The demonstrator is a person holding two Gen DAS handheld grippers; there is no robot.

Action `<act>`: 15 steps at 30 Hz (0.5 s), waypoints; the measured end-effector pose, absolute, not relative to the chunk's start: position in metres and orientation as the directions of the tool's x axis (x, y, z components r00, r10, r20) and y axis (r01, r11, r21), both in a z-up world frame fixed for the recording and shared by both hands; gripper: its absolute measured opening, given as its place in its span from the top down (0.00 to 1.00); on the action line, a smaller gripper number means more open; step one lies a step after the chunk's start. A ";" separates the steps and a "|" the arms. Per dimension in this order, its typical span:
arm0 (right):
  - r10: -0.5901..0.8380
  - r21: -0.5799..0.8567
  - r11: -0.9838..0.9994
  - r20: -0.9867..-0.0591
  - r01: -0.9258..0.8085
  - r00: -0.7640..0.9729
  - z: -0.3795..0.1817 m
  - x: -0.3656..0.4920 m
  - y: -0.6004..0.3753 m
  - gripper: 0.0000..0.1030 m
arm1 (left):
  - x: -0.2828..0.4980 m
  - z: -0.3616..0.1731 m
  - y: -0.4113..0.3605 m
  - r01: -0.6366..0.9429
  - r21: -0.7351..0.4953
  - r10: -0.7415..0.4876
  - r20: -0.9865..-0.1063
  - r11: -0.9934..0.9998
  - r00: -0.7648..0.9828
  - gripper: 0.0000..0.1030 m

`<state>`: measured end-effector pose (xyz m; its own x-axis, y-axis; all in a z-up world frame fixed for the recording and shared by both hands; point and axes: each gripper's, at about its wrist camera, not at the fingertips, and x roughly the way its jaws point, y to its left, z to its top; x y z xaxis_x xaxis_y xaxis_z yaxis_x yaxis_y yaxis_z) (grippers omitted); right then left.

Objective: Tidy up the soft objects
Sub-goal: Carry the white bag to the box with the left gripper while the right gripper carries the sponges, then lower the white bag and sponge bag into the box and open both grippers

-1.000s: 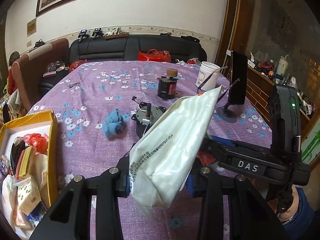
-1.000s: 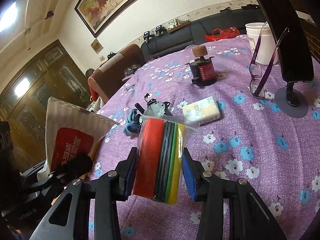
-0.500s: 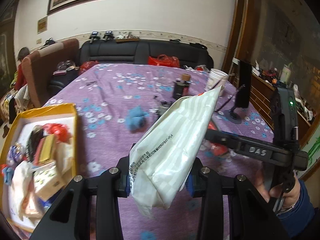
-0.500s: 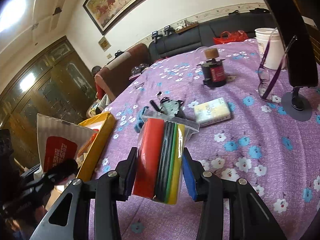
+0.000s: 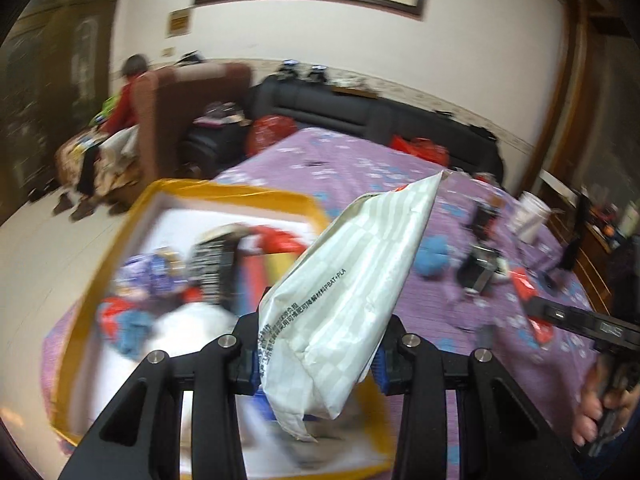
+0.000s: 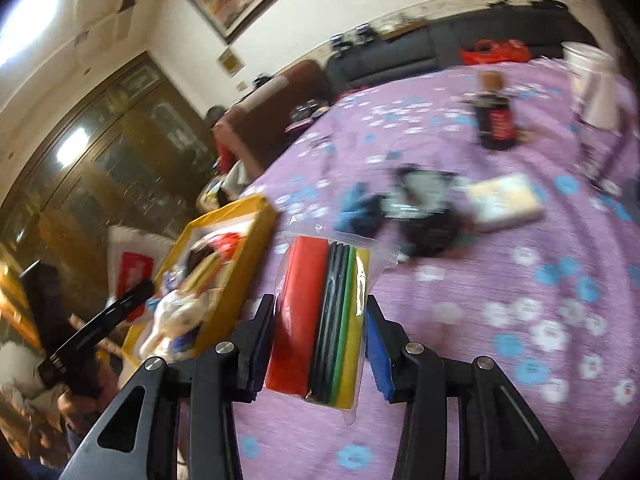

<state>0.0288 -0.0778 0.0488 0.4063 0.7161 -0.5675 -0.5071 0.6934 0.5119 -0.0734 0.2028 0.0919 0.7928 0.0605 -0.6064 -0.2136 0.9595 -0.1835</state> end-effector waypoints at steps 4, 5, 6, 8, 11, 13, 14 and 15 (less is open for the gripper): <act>0.741 0.493 0.653 -0.574 -0.576 0.349 0.061 0.026 -0.022 0.55 | -0.075 0.086 0.239 -0.296 -0.174 0.125 -0.630 0.939 0.767 0.62; 0.744 0.485 0.643 -0.578 -0.592 0.334 0.064 0.026 -0.006 0.55 | -0.076 0.084 0.246 -0.311 -0.171 0.138 -0.632 0.935 0.763 0.62; 0.750 0.474 0.628 -0.581 -0.618 0.316 0.068 0.026 0.015 0.55 | -0.076 0.083 0.254 -0.325 -0.172 0.148 -0.635 0.930 0.758 0.62; 0.744 0.447 0.620 -0.595 -0.645 0.303 0.069 0.027 0.043 0.55 | -0.075 0.080 0.266 -0.345 -0.166 0.160 -0.651 0.924 0.742 0.62; 0.737 0.442 0.606 -0.624 -0.661 0.259 0.063 0.037 0.088 0.55 | -0.072 0.076 0.278 -0.371 -0.153 0.179 -0.671 0.916 0.719 0.62; 0.727 0.448 0.602 -0.650 -0.661 0.222 0.055 0.047 0.114 0.55 | -0.071 0.075 0.286 -0.380 -0.162 0.175 -0.681 0.911 0.711 0.62; 0.720 0.446 0.606 -0.660 -0.659 0.215 0.051 0.051 0.125 0.55 | -0.070 0.074 0.288 -0.384 -0.164 0.175 -0.686 0.909 0.706 0.62; 0.704 0.433 0.616 -0.677 -0.658 0.214 0.047 0.056 0.140 0.55 | -0.068 0.073 0.290 -0.389 -0.163 0.176 -0.691 0.907 0.701 0.62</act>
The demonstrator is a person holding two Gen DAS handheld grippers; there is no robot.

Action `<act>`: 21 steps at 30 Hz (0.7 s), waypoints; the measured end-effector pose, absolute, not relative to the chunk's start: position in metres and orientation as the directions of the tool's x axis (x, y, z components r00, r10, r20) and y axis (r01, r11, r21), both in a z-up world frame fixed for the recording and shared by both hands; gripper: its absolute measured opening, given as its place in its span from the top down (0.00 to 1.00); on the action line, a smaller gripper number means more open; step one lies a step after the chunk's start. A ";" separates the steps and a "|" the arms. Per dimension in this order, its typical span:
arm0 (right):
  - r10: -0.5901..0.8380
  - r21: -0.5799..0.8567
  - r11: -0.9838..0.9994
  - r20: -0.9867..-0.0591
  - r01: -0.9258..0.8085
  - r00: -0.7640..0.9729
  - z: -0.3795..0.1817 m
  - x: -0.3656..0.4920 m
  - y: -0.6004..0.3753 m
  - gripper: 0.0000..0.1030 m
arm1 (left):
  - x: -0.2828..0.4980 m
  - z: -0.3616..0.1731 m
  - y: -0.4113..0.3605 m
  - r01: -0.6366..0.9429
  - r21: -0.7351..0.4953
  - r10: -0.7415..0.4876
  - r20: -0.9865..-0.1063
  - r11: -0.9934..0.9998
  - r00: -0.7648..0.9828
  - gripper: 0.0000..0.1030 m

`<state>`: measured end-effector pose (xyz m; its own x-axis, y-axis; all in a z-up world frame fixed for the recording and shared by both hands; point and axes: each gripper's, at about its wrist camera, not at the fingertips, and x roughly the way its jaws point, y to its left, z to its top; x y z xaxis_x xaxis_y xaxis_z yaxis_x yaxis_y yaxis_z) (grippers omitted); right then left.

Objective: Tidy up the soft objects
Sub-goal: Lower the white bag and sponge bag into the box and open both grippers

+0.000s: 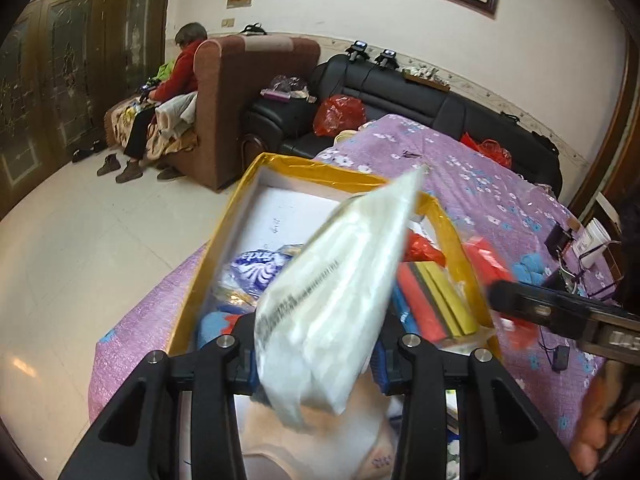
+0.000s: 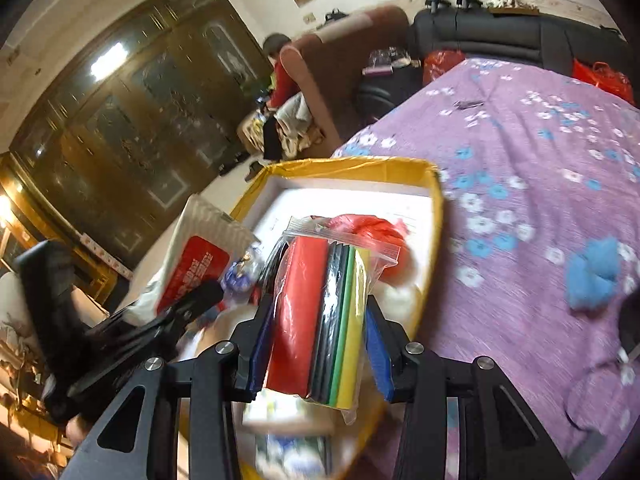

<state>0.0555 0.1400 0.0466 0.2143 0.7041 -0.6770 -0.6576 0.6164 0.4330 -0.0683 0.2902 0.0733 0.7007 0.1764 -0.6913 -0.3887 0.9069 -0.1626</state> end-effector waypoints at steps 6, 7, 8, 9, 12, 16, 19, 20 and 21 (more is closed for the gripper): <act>0.680 0.409 0.650 -0.689 -0.641 0.250 0.036 0.070 0.171 0.52 | -0.063 0.068 0.298 -0.407 -0.159 0.184 -0.708 0.900 0.682 0.56; 0.682 0.419 0.651 -0.688 -0.633 0.246 0.035 0.072 0.171 0.47 | -0.064 0.067 0.299 -0.404 -0.160 0.182 -0.706 0.900 0.685 0.53; 0.689 0.436 0.648 -0.686 -0.624 0.236 0.033 0.073 0.168 0.42 | -0.065 0.068 0.300 -0.405 -0.166 0.181 -0.702 0.899 0.689 0.46; 0.696 0.447 0.643 -0.679 -0.622 0.231 0.033 0.074 0.166 0.40 | -0.068 0.068 0.299 -0.405 -0.173 0.179 -0.696 0.898 0.695 0.42; 0.709 0.454 0.640 -0.661 -0.620 0.247 0.040 0.073 0.154 0.35 | -0.073 0.073 0.296 -0.392 -0.178 0.177 -0.676 0.902 0.715 0.38; 0.732 0.480 0.627 -0.631 -0.614 0.255 0.053 0.065 0.129 0.33 | -0.073 0.082 0.286 -0.377 -0.178 0.174 -0.659 0.909 0.732 0.37; 0.744 0.487 0.622 -0.611 -0.612 0.271 0.063 0.058 0.103 0.30 | -0.073 0.091 0.272 -0.355 -0.167 0.177 -0.632 0.920 0.754 0.31; 0.744 0.485 0.626 -0.606 -0.610 0.282 0.067 0.055 0.092 0.28 | -0.072 0.094 0.269 -0.352 -0.164 0.178 -0.627 0.922 0.759 0.28; 0.746 0.487 0.630 -0.596 -0.605 0.297 0.071 0.052 0.077 0.27 | -0.072 0.096 0.265 -0.346 -0.161 0.179 -0.617 0.924 0.766 0.28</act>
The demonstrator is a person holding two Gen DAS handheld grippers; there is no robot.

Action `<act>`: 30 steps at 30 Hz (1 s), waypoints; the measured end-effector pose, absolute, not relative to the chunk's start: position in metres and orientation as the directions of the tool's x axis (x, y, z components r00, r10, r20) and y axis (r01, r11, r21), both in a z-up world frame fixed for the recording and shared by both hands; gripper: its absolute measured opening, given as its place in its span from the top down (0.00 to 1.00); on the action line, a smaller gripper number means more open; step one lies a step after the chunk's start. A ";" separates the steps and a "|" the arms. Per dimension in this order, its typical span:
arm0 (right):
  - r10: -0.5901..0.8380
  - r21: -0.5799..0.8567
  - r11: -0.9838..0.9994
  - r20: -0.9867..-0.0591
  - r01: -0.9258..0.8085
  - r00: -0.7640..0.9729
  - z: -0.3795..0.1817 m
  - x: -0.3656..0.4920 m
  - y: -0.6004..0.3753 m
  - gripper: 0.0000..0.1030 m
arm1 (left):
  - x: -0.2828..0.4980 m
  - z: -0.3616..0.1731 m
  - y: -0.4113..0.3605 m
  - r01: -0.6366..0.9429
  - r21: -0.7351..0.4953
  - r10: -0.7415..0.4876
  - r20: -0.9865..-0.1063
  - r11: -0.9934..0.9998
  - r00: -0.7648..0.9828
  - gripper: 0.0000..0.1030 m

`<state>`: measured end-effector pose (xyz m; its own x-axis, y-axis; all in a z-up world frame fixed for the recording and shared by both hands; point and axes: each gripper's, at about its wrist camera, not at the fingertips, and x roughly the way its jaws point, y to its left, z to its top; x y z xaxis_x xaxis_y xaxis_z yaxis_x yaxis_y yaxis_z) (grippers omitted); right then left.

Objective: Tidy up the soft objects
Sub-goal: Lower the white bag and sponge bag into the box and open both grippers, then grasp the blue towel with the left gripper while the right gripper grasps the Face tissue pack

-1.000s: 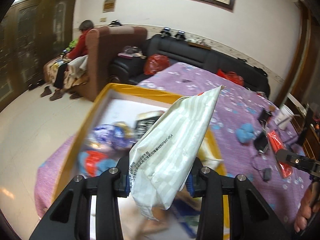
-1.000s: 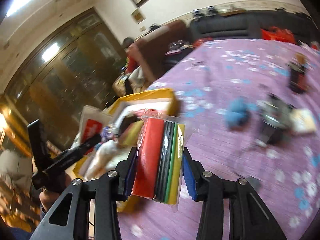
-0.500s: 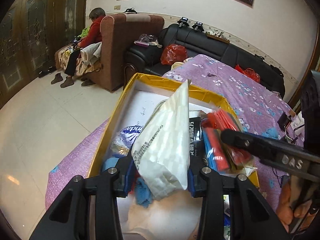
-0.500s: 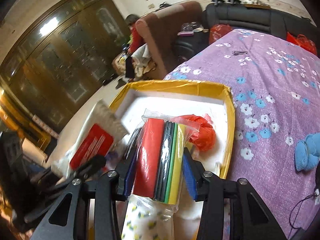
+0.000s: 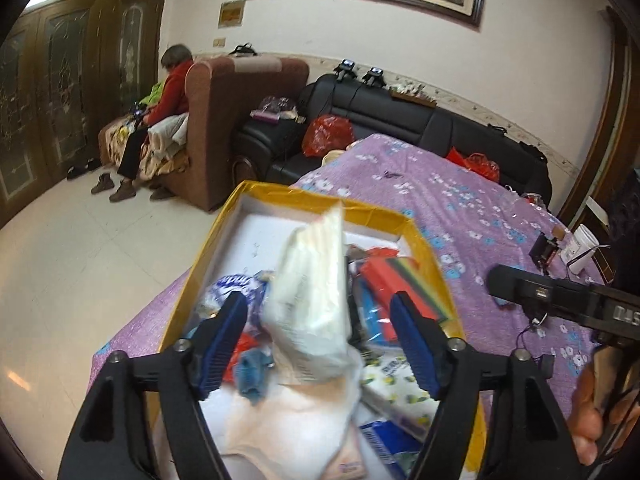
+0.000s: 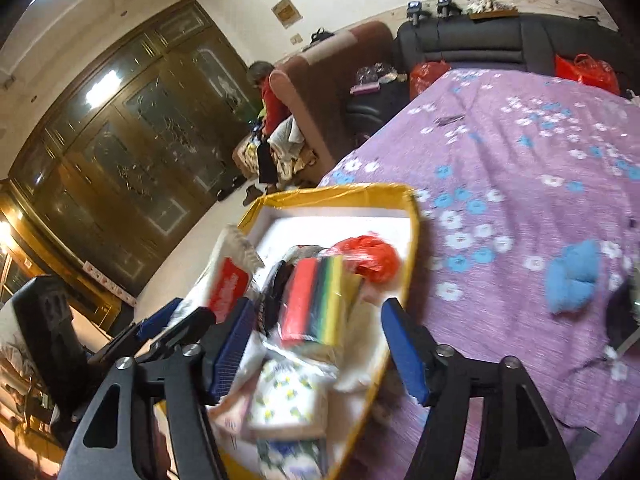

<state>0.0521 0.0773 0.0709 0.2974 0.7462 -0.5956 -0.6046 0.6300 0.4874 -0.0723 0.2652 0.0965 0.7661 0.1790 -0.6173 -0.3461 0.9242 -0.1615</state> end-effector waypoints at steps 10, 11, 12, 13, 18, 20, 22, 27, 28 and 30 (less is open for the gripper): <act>0.723 0.464 0.679 -0.557 -0.569 0.409 0.087 0.031 -0.047 0.23 | -0.066 0.130 0.215 -0.258 -0.160 0.127 -0.562 0.953 0.817 0.28; 0.715 0.454 0.688 -0.560 -0.566 0.419 0.086 0.030 -0.057 0.21 | -0.067 0.133 0.207 -0.241 -0.155 0.116 -0.560 0.958 0.820 0.28; 0.700 0.441 0.704 -0.565 -0.557 0.436 0.083 0.031 -0.072 0.21 | -0.067 0.136 0.198 -0.226 -0.148 0.107 -0.559 0.963 0.822 0.26; 0.683 0.433 0.720 -0.577 -0.542 0.448 0.076 0.033 -0.088 0.21 | -0.070 0.137 0.188 -0.210 -0.141 0.097 -0.560 0.968 0.823 0.25; 0.643 0.497 0.766 -0.607 -0.408 0.466 0.048 0.068 -0.159 0.22 | -0.069 0.135 0.146 -0.122 -0.121 0.028 -0.591 0.985 0.806 0.23; 0.604 0.486 0.797 -0.630 -0.360 0.487 0.044 0.092 -0.179 0.22 | -0.068 0.131 0.127 -0.080 -0.119 -0.007 -0.597 0.990 0.802 0.23; 0.588 0.483 0.809 -0.643 -0.335 0.491 0.044 0.115 -0.186 0.22 | -0.065 0.125 0.112 -0.046 -0.120 -0.036 -0.606 0.992 0.795 0.23; 0.554 0.454 0.832 -0.664 -0.319 0.501 0.040 0.175 -0.174 0.22 | -0.059 0.112 0.081 0.021 -0.115 -0.090 -0.637 0.993 0.765 0.23; 0.552 0.448 0.834 -0.674 -0.323 0.491 0.037 0.186 -0.169 0.22 | -0.058 0.110 0.078 0.025 -0.113 -0.092 -0.642 0.993 0.761 0.23; 0.547 0.440 0.837 -0.703 -0.326 0.454 0.027 0.210 -0.157 0.22 | -0.058 0.106 0.072 0.038 -0.106 -0.098 -0.650 0.994 0.754 0.23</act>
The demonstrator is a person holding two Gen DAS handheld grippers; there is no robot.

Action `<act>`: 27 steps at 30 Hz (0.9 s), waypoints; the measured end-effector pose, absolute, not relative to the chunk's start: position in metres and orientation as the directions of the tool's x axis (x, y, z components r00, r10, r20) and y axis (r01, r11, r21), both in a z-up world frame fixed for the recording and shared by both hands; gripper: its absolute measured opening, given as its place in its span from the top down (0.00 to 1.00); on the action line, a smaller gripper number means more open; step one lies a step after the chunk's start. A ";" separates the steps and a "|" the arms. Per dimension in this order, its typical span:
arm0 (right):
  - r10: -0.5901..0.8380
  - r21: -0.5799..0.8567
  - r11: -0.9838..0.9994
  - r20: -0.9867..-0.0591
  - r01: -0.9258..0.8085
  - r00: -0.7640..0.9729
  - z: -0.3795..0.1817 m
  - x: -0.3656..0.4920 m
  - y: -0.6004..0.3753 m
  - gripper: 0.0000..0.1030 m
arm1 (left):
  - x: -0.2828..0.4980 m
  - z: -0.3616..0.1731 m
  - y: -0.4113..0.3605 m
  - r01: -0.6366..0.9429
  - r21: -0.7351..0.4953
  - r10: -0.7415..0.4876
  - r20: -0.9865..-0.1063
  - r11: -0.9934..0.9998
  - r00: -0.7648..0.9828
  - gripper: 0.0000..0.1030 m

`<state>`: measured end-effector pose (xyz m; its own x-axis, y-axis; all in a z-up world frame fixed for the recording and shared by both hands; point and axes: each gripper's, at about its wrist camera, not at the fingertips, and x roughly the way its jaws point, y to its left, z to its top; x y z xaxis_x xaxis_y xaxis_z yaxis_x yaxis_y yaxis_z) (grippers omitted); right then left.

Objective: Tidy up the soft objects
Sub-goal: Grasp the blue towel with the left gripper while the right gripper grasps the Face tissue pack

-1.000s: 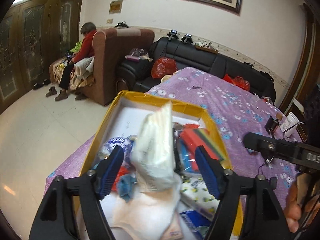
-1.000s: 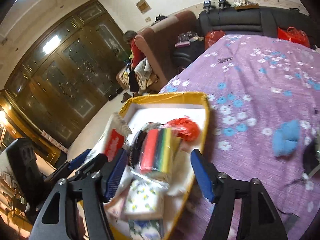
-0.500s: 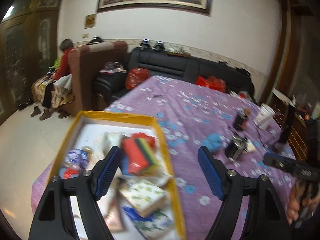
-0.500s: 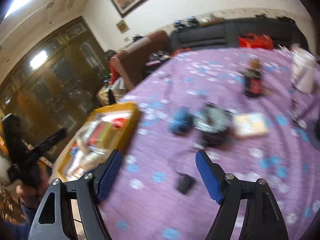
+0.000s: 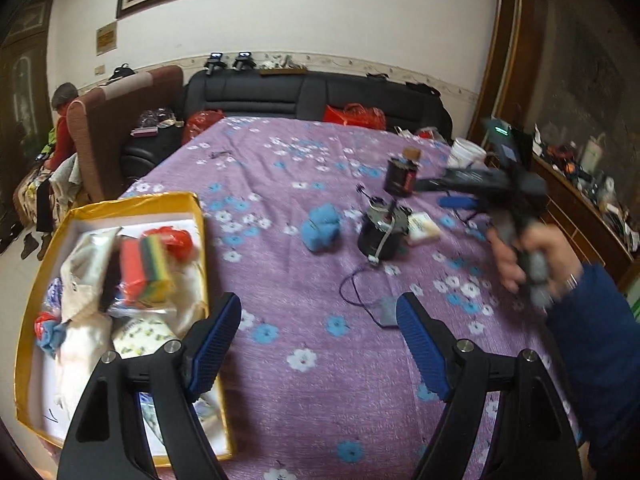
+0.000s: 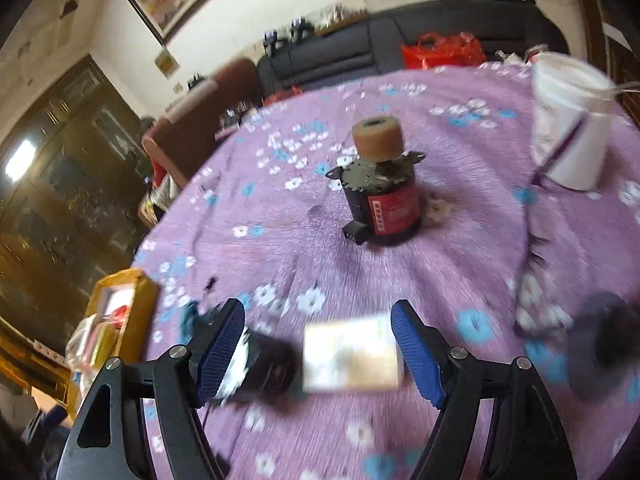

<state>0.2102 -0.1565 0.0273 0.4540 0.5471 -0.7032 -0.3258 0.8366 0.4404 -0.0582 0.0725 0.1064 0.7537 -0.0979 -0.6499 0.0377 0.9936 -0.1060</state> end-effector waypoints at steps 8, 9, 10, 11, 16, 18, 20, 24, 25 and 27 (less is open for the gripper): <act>0.588 0.503 0.807 -0.730 -0.308 0.347 -0.011 0.253 -0.143 0.22 | -0.053 0.099 0.075 0.020 -0.111 -0.089 -0.672 0.994 0.735 0.23; 0.599 0.518 0.799 -0.725 -0.305 0.339 -0.013 0.251 -0.146 0.22 | -0.052 0.098 0.074 0.018 -0.112 -0.089 -0.675 0.994 0.733 0.23; 0.607 0.529 0.794 -0.718 -0.300 0.340 -0.013 0.247 -0.151 0.22 | -0.051 0.097 0.074 0.017 -0.111 -0.088 -0.676 0.994 0.731 0.23; 0.620 0.552 0.784 -0.716 -0.284 0.321 -0.014 0.243 -0.157 0.22 | -0.050 0.097 0.074 0.017 -0.108 -0.086 -0.677 0.994 0.731 0.23; 0.701 0.652 0.712 -0.678 -0.259 0.222 -0.021 0.198 -0.187 0.23 | -0.044 0.095 0.073 0.016 -0.113 -0.089 -0.680 0.993 0.728 0.23; 0.655 0.572 0.748 -0.720 -0.337 0.230 -0.012 0.176 -0.183 0.23 | -0.040 0.092 0.071 0.018 -0.117 -0.094 -0.683 0.993 0.724 0.23; 0.593 0.490 0.797 -0.746 -0.352 0.303 -0.005 0.166 -0.182 0.23 | -0.035 0.090 0.069 0.017 -0.117 -0.094 -0.690 0.993 0.718 0.23; 0.540 0.395 0.825 -0.763 -0.404 0.355 -0.001 0.168 -0.164 0.23 | -0.026 0.090 0.066 0.005 -0.140 -0.102 -0.697 0.990 0.710 0.23; 0.525 0.369 0.830 -0.772 -0.419 0.360 -0.001 0.167 -0.158 0.23 | -0.025 0.091 0.066 -0.002 -0.143 -0.099 -0.697 0.990 0.710 0.23; 0.458 0.269 0.851 -0.800 -0.452 0.387 -0.005 0.163 -0.139 0.23 | -0.020 0.093 0.067 -0.023 -0.144 -0.085 -0.701 0.989 0.708 0.23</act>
